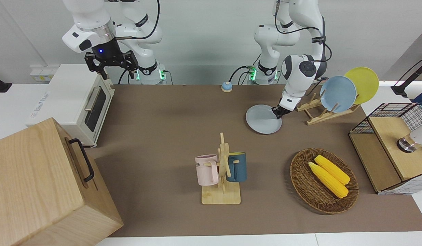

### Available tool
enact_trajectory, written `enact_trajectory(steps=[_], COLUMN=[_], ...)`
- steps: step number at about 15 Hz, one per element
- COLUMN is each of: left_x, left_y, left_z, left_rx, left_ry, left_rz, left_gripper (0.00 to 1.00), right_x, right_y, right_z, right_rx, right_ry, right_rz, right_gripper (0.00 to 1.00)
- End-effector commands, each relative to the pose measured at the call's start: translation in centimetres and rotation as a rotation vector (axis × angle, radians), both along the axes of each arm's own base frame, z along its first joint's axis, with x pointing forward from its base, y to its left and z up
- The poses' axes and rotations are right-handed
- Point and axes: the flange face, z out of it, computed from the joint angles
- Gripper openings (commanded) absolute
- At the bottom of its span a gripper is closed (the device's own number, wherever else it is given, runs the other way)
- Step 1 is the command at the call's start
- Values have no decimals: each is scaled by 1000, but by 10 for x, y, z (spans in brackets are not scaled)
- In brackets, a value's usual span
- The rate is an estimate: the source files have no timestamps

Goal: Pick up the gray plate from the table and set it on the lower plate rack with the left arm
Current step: 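Close the left gripper on the gray plate's rim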

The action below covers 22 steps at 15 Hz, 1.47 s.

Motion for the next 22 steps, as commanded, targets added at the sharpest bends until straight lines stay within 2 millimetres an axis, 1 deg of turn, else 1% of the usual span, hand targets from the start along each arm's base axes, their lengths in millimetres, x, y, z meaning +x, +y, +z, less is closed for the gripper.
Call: enact_trajectory(steps=[1,5,8,11,14,16,17,19,22], left_x=[-2,2,1,5,16,25,31,40,47], left_y=[-1,-5,-5,-6,-6,-4,-4,-5,-4], left_z=[-2,7,9,24,45,66,81,103,130], left_rx=[2,2,-3,-4,-4,-5,-6,-7,-7], left_ry=[1,10,17,43,77,90,102,101,116], left_rz=[19,6,14,12,13,17,15,15,15], left_gripper=[0,0,0,0,0,0,0,0,0], right_x=[-2,-2,-2,-2,-2,-2,-2,-2,-2], right_y=[-1,-1,-1,-1,-1,-1,-1,-1,-1], right_z=[3,3,3,3,3,3,3,3,3], right_rx=[17,17,17,17,17,17,17,17,17], right_ry=[7,7,7,7,7,7,7,7,7], right_rz=[-14,-14,-14,-14,-14,-14,-14,-14,-14], right_gripper=[990,987,990,990,987,990,990,987,987])
